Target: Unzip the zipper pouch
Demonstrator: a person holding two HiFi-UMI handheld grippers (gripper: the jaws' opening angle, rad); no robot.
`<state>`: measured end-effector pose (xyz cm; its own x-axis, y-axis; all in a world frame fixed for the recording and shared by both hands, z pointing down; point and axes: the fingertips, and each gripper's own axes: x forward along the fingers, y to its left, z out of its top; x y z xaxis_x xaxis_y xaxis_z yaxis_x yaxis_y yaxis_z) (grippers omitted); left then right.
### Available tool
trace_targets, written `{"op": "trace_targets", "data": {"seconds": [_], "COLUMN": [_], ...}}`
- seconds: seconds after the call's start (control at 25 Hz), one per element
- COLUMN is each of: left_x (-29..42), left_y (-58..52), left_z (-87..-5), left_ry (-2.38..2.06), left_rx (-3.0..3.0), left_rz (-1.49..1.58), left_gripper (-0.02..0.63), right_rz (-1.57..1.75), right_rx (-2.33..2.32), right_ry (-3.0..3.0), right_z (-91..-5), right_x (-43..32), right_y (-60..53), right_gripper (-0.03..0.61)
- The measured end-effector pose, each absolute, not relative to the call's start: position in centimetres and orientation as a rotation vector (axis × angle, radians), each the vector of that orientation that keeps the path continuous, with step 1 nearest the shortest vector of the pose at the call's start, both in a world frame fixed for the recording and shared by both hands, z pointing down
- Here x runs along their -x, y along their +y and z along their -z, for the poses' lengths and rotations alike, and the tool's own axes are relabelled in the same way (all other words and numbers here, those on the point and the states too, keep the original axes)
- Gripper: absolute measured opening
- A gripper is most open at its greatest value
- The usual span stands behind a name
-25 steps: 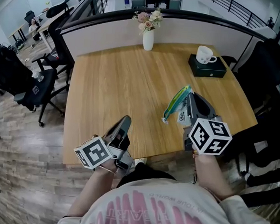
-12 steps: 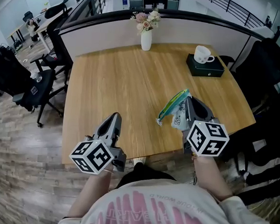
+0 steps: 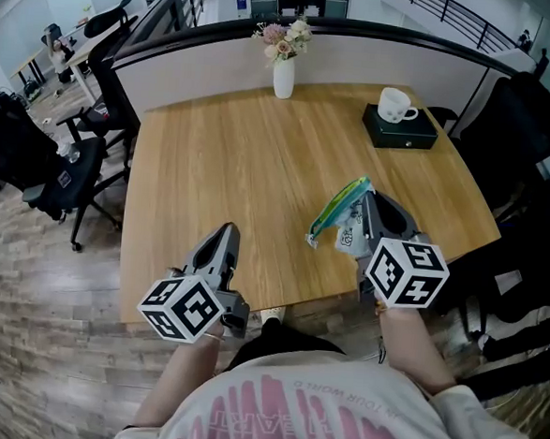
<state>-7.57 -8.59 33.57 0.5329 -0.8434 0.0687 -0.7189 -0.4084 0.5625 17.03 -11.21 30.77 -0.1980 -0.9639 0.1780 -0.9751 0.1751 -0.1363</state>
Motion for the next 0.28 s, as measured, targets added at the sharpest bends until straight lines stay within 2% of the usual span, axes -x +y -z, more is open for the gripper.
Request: {"op": "trace_targets", "data": {"seconds": [0.28], "left_x": [7.1], "left_y": [-8.52], "left_z": [-33.59], "left_ry": [-1.255], "left_rx": [-2.243], "left_rz": [0.305], "left_gripper": [0.002], "right_rz": [-0.341], "right_rx": [-1.96], "right_ry": [-2.365], "right_z": [-30.92], "right_x": [-17.39], "right_y": [-11.07], "right_gripper": [0.003]}}
